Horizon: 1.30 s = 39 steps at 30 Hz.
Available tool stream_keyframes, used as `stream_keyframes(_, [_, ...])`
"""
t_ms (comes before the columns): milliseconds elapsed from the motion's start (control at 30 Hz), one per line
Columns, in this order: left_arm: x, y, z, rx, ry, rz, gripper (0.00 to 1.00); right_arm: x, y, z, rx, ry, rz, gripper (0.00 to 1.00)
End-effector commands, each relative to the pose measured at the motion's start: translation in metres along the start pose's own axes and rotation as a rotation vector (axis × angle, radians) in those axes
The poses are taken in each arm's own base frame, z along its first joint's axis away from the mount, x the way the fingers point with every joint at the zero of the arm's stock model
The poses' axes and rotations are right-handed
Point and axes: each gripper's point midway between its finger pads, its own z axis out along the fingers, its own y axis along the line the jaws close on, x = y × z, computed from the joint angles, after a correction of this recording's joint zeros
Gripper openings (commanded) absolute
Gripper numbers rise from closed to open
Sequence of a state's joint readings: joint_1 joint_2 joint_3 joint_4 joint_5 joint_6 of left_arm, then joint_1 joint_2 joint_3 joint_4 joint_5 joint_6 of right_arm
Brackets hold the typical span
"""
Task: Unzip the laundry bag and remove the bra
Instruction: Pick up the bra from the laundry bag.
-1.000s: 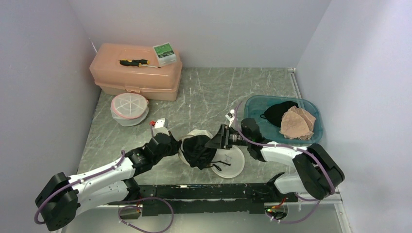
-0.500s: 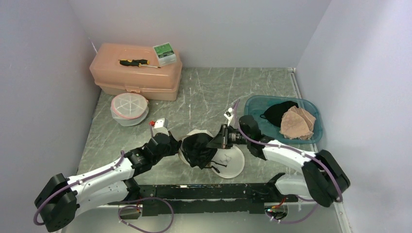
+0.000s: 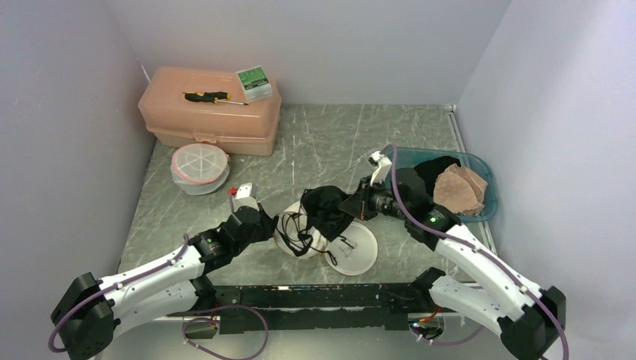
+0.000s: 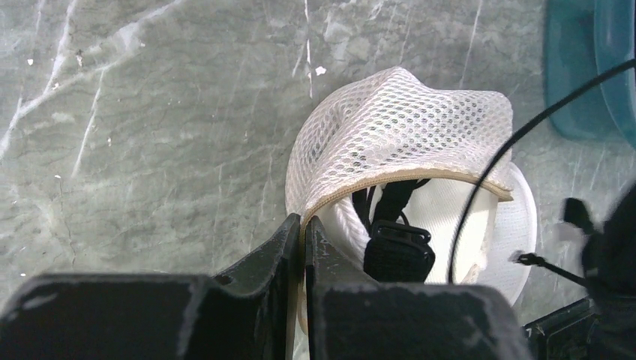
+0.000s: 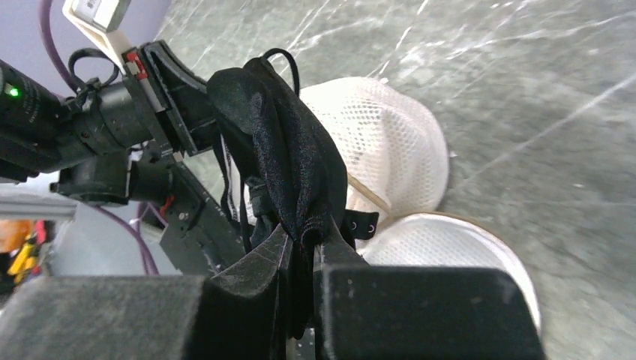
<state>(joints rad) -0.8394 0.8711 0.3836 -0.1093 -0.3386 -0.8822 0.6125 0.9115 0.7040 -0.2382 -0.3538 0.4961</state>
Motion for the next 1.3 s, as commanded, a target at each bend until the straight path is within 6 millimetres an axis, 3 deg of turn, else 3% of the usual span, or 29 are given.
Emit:
stream_keyframes(0, [-0.01,-0.003,-0.004,-0.01,-0.026,-0.024,0.11,-0.054,0.011,-0.041,0.096,-0.173,-0.117,0.0])
stream_keyframes(200, [-0.011,0.001,-0.006,-0.033,-0.031,-0.038,0.11,-0.101,0.009,-0.098,0.295,-0.301,-0.159,0.0])
stream_keyframes(433, [-0.018,0.004,-0.009,-0.057,-0.052,-0.036,0.11,-0.157,-0.003,-0.19,0.56,-0.635,-0.082,0.0])
stream_keyframes(667, [-0.022,0.008,-0.01,-0.077,-0.072,-0.039,0.11,-0.191,0.002,-0.267,0.674,-0.916,-0.013,0.0])
stream_keyframes(800, [-0.023,0.007,-0.01,-0.084,-0.073,-0.033,0.11,-0.197,0.002,-0.286,0.711,-0.981,0.002,0.0])
stream_keyframes(967, [-0.022,0.007,-0.007,-0.085,-0.074,-0.039,0.11,-0.199,-0.002,-0.292,0.752,-0.988,-0.003,0.0])
stream_keyframes(1267, [-0.018,0.002,0.0,-0.068,-0.057,-0.039,0.11,-0.179,-0.036,-0.269,0.861,-0.968,0.0,0.0])
